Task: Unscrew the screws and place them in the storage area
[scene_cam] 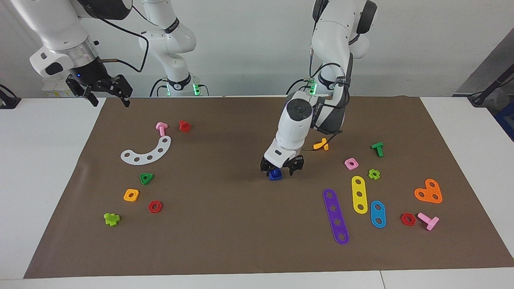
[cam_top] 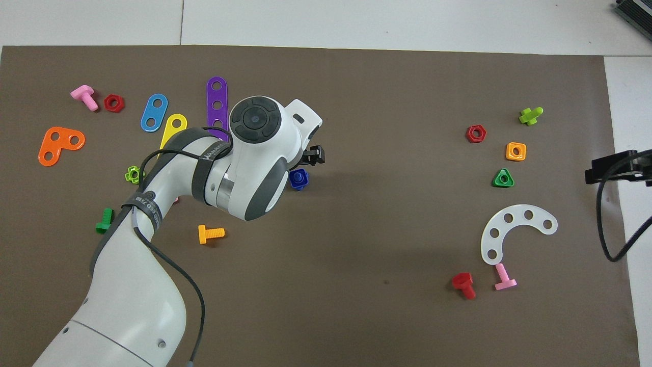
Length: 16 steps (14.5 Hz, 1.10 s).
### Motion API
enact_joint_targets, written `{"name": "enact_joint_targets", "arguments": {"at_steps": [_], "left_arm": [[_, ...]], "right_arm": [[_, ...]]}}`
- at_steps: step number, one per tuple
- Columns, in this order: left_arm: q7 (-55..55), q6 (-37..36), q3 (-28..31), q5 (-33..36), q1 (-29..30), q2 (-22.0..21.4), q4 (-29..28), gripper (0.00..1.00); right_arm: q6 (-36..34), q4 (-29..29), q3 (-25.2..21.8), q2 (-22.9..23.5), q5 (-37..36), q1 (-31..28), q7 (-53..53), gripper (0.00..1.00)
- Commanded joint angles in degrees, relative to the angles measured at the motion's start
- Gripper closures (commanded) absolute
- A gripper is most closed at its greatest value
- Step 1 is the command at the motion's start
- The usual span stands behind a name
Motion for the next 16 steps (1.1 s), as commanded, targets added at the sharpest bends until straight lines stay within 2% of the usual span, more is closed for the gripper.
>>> {"name": "enact_joint_targets", "arguments": {"at_steps": [1,5,7,12,16], "left_arm": [[0.2,2.6,1.0,-0.3,-1.6,-1.3,-3.6,0.05],[0.3,3.3,1.0,-0.3,-2.6,-1.4,-5.3,0.1],[0.3,3.3,1.0,-0.3,-3.0,-1.6,-6.0,0.19],[0.3,2.9,1.0,-0.3,-3.1,-1.7,-6.4,0.3],[0.3,2.7,1.0,-0.3,-3.1,-1.8,-6.4,0.45]], "right_arm": [[-1.1,0.2,0.1,0.0,0.2,-0.8,-2.4,0.0],[-1.1,0.2,0.1,0.0,0.2,-1.2,-2.9,0.0],[-1.0,0.2,0.1,0.0,0.2,-1.2,-3.3,0.0],[-0.8,0.0,0.1,-0.1,0.2,-1.2,-3.3,0.0],[-0.7,-0.1,0.1,-0.1,0.2,-1.2,-2.9,0.0]]}}
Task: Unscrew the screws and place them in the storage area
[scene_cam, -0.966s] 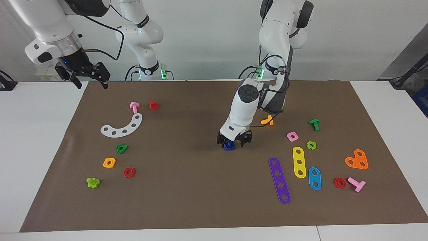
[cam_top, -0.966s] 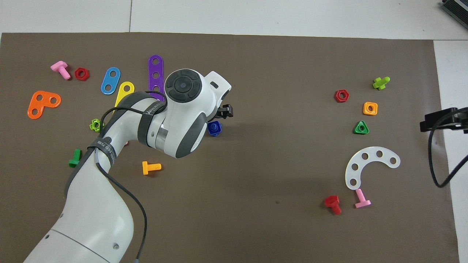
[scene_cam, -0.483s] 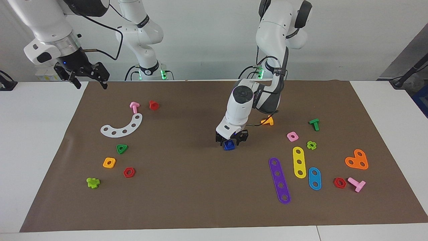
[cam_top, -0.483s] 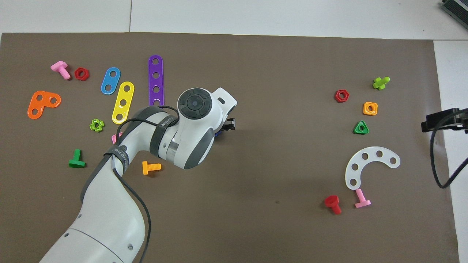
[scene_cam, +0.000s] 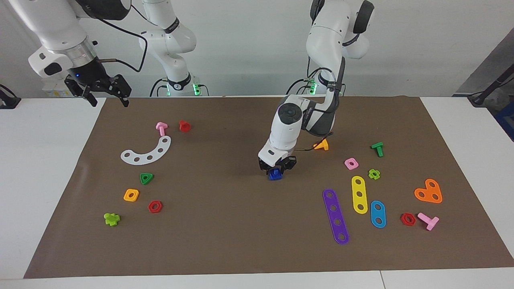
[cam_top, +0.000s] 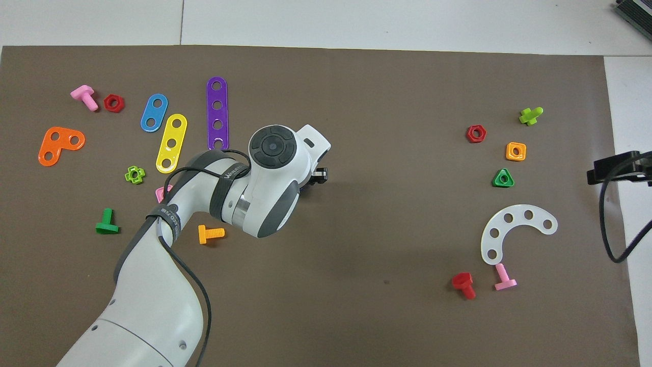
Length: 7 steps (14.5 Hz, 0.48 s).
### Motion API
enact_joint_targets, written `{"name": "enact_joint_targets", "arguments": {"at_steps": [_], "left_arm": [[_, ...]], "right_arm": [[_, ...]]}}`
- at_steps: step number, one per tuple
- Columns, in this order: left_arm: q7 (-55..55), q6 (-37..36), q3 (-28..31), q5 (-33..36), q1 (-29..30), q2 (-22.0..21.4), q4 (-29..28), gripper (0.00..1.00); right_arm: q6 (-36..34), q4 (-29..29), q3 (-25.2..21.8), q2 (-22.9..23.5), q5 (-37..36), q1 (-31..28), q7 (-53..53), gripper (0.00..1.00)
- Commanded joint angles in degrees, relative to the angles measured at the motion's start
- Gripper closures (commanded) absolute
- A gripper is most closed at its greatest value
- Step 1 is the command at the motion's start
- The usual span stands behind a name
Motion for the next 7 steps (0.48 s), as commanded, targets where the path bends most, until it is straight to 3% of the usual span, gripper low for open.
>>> {"name": "enact_joint_targets", "arguments": {"at_steps": [1,3,7], "left_arm": [[0.3,0.8,0.9,-0.4,-0.9,-1.7,-2.3,0.5],[0.3,0.8,0.9,-0.4,-0.9,-1.7,-2.2,0.62],[0.3,0.6,0.9,-0.4,-0.8,-1.7,-2.1,0.76]], "right_arm": [[-0.5,0.0,0.1,-0.1,0.2,-0.7,-1.8,0.0],[-0.2,0.1,0.1,0.0,0.1,-0.7,-1.0,0.0],[-0.1,0.1,0.1,-0.1,0.2,-0.7,-0.7,0.0]]}}
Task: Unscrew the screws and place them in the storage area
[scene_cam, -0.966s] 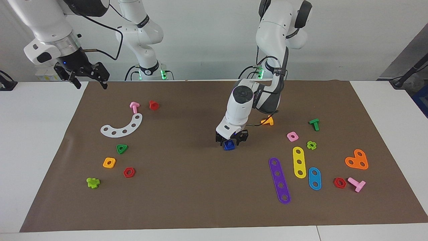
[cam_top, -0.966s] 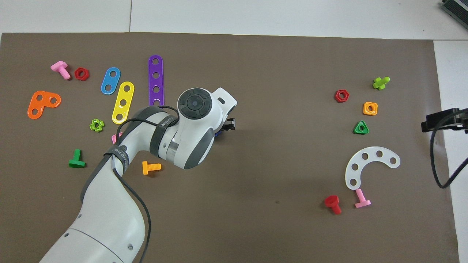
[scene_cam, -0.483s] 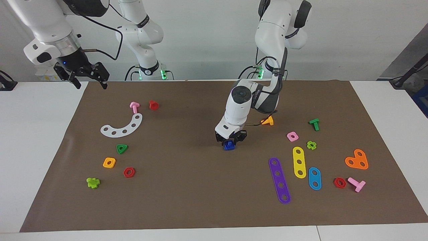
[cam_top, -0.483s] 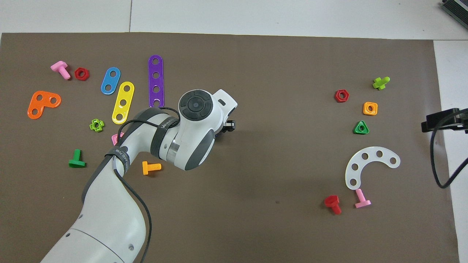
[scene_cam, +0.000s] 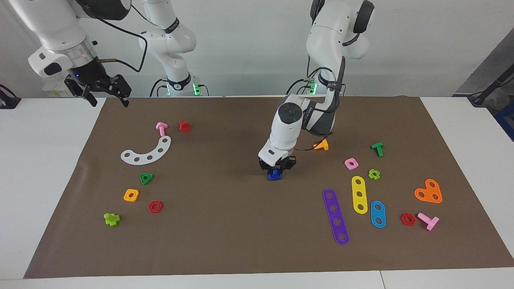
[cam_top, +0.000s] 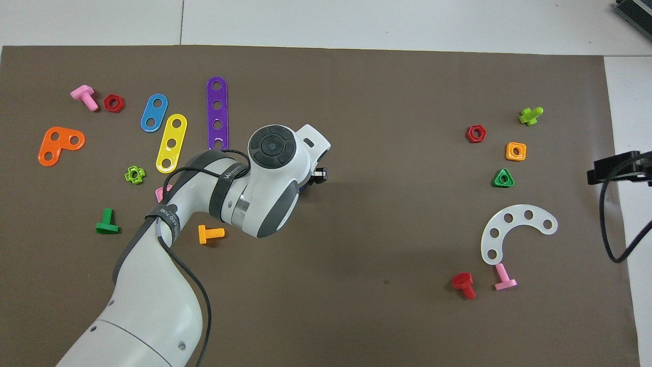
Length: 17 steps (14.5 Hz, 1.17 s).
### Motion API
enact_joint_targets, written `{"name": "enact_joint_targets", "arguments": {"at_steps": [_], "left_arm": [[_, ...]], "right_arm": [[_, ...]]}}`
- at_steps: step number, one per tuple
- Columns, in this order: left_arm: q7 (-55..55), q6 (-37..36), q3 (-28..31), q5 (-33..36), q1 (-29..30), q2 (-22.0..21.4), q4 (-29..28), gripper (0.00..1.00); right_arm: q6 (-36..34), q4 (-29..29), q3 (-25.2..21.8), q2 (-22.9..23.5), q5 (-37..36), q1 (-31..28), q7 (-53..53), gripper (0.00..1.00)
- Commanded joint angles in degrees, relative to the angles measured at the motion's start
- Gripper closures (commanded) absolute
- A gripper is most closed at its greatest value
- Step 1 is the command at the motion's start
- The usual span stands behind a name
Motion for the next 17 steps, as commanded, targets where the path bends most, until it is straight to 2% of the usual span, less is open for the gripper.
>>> {"name": "enact_joint_targets", "arguments": {"at_steps": [1,3,6,10,12,14,17], "left_arm": [[0.3,0.4,0.9,-0.4,-0.8,-1.5,-2.0,0.8],[0.3,-1.0,0.9,-0.4,-0.7,-1.4,-1.1,0.86],[0.3,-4.4,0.9,-1.1,0.0,-1.1,3.3,0.91],[0.1,-13.2,1.1,-3.4,0.1,0.7,10.5,0.95],[0.3,-17.5,1.6,-4.1,1.7,0.6,13.5,0.98],[0.9,-18.6,1.6,-4.0,6.0,-1.3,13.5,1.0],[6.6,-20.4,1.5,-4.1,11.2,-5.8,9.3,1.0]], "right_arm": [[0.6,0.1,0.1,0.0,0.2,-0.5,-0.4,0.0],[0.8,0.1,0.2,0.0,0.2,0.0,0.2,0.0],[0.7,0.1,0.2,0.0,0.0,0.0,0.5,0.0],[0.8,0.0,0.7,-0.1,0.0,0.3,1.1,0.0],[0.3,0.1,0.8,0.1,0.0,2.2,5.3,0.0],[-0.5,0.4,0.8,0.2,0.0,3.3,6.6,0.0],[1.9,0.2,0.9,0.5,0.0,3.4,6.6,0.0]]}}
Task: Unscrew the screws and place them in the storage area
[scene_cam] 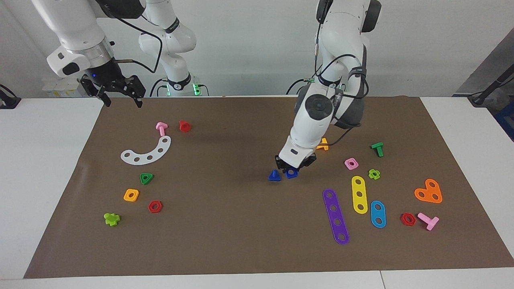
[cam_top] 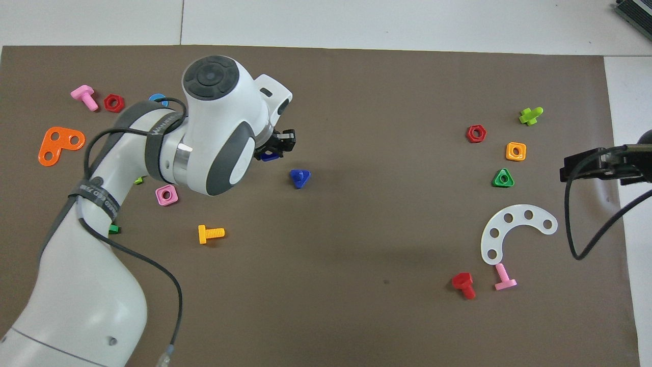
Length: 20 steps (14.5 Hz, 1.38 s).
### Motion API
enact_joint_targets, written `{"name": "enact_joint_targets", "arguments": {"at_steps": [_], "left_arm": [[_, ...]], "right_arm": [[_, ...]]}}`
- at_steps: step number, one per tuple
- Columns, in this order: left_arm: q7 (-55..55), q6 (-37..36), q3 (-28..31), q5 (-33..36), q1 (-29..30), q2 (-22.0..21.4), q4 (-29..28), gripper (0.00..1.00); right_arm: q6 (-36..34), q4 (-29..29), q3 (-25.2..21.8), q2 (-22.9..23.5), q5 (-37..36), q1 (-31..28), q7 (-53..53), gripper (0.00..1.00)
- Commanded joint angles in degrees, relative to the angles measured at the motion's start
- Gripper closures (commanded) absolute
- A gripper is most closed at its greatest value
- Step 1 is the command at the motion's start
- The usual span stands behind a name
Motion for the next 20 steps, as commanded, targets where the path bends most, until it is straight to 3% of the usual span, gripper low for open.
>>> {"name": "enact_joint_targets", "arguments": {"at_steps": [1,4,6,10,15,16,17,20], "left_arm": [[6.7,-2.4,-0.2,-1.6,4.2,-5.1,-5.4,1.0],[17.0,-1.3,-0.2,-1.6,8.2,-8.9,-14.7,1.0],[18.6,1.0,-0.2,-1.6,8.9,-10.6,-19.6,1.0],[18.5,14.4,-0.2,-1.7,8.6,-13.4,-30.5,1.0],[18.6,18.3,-0.2,-1.7,8.3,-13.6,-33.5,1.0],[18.7,18.6,-0.2,-1.7,8.4,-13.6,-33.4,0.38],[18.8,18.8,-0.2,-1.6,8.2,-13.4,-33.2,0.0],[18.8,18.5,-0.2,-1.6,8.7,-13.1,-31.7,0.0]], "right_arm": [[2.0,0.2,0.3,0.7,0.0,0.6,0.5,0.0],[5.8,0.6,0.3,3.8,0.0,6.6,3.3,0.0],[8.4,2.5,0.3,9.3,0.2,10.3,9.4,0.0],[14.9,11.6,0.3,22.5,0.6,20.3,24.1,0.0],[25.8,11.8,0.4,31.1,0.8,28.2,35.2,0.0],[27.5,12.5,0.4,33.2,0.7,29.5,36.3,0.0],[29.8,12.6,0.4,35.5,0.7,30.3,37.7,0.0],[34.8,12.6,0.6,38.3,1.1,32.0,38.9,0.0]]}}
